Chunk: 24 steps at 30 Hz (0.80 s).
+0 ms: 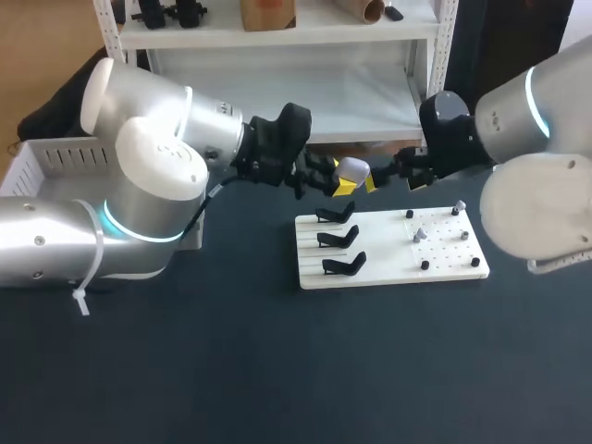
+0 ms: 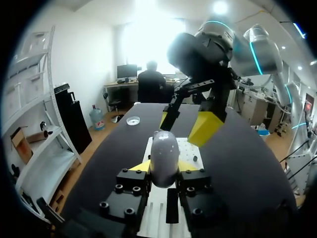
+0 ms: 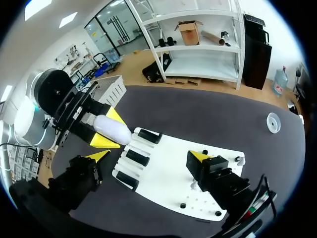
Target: Pick up each earbud case from the left stands, insert the matching earbuds, close the lid, and place the case in the box.
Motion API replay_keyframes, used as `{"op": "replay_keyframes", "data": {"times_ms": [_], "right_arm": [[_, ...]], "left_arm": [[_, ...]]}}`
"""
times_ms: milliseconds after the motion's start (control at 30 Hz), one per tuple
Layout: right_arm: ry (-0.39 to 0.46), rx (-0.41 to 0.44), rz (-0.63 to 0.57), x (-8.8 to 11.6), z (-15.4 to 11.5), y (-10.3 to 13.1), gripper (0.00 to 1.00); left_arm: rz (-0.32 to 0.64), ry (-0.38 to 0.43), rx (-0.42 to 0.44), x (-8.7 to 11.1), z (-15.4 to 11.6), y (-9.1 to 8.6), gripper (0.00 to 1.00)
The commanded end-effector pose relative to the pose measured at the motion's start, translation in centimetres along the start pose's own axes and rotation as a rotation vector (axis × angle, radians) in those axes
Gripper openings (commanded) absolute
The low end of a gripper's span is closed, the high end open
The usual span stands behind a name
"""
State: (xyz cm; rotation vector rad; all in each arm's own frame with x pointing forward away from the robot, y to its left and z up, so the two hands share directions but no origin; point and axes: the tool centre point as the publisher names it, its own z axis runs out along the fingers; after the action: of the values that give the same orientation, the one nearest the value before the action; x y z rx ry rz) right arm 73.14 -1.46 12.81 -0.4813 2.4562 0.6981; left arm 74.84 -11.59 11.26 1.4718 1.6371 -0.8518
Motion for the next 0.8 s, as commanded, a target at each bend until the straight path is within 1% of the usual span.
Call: {"op": "replay_keyframes", "data": {"times_ms": [33,400,600,633,667,700,767,800], "right_arm": [[0.003,-0.011,0.002,-0.4,0.2,-0.2,1.0],[-0.01,-0.003,0.018,-0.9,-0.1,-0.7,1.0],[-0.039,0.024,0.016,-1.3,-1.2,-1.2,1.0],[-0.043,0.039,0.014,-1.3,-1.5,-1.5,1.0],[-0.051,0.048,0.01,-1.2,-1.8,-1.9,1.0],[-0.06,0.057,0.004,-1.1,-2.2,-2.2,1.0],[-0.051,0.106,-0.011,-0.8,-2.9,-2.9,1.0],[-0.059,0.115,-0.045,-0.5,-3.3,-3.1,1.0]], "left_arm": [[0.0,0.001,0.001,0.1,0.1,-0.2,0.0],[0.008,-0.004,0.026,0.1,0.2,-0.8,0.0],[-0.005,-0.005,0.04,0.6,0.1,-1.1,0.0],[-0.011,-0.019,0.043,0.7,0.0,-1.0,0.0],[-0.019,-0.051,0.06,0.8,-0.1,-0.9,0.0],[-0.033,-0.099,0.09,0.8,-0.4,-0.8,0.0],[-0.037,-0.112,0.082,0.8,-0.7,-0.5,0.0],[-0.037,-0.134,0.087,0.8,-0.9,-0.4,0.0]]}}
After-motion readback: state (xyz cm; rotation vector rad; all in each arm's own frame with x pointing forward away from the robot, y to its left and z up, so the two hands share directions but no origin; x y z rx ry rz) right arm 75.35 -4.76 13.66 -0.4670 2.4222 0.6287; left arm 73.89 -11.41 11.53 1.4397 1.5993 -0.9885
